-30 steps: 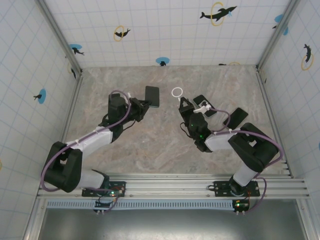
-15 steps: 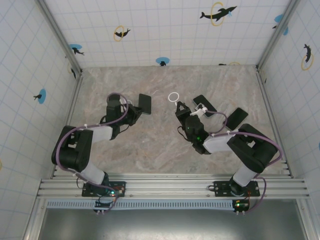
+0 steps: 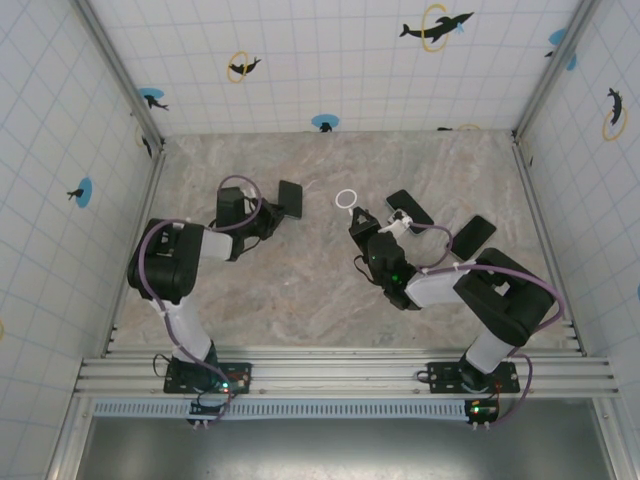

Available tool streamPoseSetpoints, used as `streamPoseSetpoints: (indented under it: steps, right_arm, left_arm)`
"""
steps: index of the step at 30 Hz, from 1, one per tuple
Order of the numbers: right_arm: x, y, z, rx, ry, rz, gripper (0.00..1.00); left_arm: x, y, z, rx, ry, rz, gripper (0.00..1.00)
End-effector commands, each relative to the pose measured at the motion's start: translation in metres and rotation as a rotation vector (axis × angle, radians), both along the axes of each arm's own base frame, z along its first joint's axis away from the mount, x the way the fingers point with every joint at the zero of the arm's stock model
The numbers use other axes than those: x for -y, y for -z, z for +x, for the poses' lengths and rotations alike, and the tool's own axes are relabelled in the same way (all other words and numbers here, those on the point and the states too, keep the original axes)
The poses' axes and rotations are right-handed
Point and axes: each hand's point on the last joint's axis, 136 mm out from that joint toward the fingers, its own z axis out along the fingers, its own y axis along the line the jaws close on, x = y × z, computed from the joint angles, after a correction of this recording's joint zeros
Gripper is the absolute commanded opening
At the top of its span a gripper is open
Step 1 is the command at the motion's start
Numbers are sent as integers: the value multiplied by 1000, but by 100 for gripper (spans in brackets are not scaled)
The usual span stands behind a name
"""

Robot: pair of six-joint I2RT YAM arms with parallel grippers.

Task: Take the phone out of the phone case

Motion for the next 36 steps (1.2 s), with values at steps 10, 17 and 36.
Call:
streamPoseSetpoints:
  steps: [10, 17, 36]
  right_arm:
    - [-5, 0, 7, -6, 17, -11, 3]
    - [-10, 4, 10, -12, 7, -15, 3]
    - [-24, 14, 17, -34, -25, -59, 3]
  left_arm:
    - [3, 0, 17, 47, 52, -7, 12]
    - [-1, 10, 18, 8, 41, 26, 26]
    - [-19, 36, 4, -114, 16, 189, 49]
